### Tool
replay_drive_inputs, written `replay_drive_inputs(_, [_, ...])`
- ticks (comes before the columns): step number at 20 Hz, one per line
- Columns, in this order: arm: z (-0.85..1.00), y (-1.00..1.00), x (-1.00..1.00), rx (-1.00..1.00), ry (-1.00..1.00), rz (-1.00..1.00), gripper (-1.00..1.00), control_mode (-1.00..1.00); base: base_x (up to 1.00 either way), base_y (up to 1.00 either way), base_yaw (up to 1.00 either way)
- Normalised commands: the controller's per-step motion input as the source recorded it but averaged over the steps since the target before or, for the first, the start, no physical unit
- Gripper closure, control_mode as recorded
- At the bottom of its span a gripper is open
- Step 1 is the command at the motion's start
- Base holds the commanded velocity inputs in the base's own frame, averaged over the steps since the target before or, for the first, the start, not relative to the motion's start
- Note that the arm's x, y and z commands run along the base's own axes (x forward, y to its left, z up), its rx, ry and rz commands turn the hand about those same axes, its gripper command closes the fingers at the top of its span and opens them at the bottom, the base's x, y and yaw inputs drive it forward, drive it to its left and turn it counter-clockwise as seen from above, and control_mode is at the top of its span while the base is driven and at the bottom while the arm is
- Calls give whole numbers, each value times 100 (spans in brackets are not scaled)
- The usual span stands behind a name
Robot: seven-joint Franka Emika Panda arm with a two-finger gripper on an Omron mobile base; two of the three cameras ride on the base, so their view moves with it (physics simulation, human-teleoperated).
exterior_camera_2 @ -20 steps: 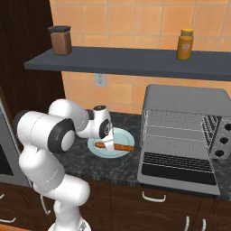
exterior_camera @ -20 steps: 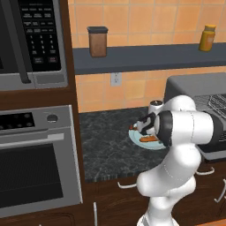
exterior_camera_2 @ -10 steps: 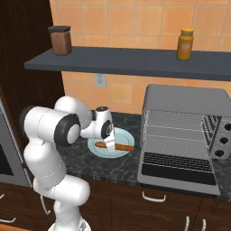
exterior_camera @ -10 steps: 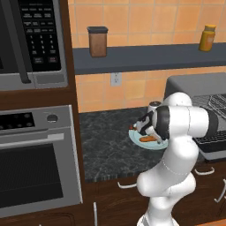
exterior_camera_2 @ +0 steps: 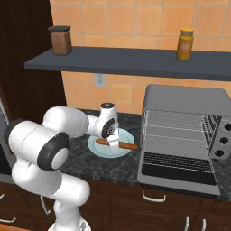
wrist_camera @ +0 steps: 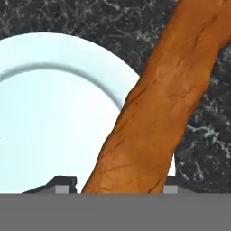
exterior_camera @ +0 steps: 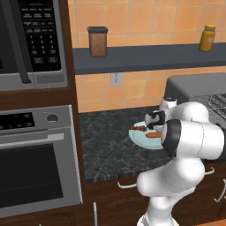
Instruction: Pick up the kebab skewer and baguette bread, and place them inside the toaster oven. Close the toaster oven door and start by setting the timer.
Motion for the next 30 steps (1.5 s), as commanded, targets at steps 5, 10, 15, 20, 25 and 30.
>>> replay_drive_inputs(5, [100,-27,-95,5,-9,3,100,-100,0,0,0])
replay_drive_inputs(10, [80,-78,-63,0,-25,2,100,-100,0,0,0])
replay_drive_inputs(15, [41,-100,-27,0,-31,6,100,-100,0,0,0])
replay_drive_inputs(20, [54,-96,11,4,-12,3,100,-100,0,0,0])
replay_drive_inputs(25, [19,-76,30,12,-3,3,100,-100,0,0,0])
replay_drive_inputs(30, [-6,-57,43,19,0,1,100,-100,0,0,0])
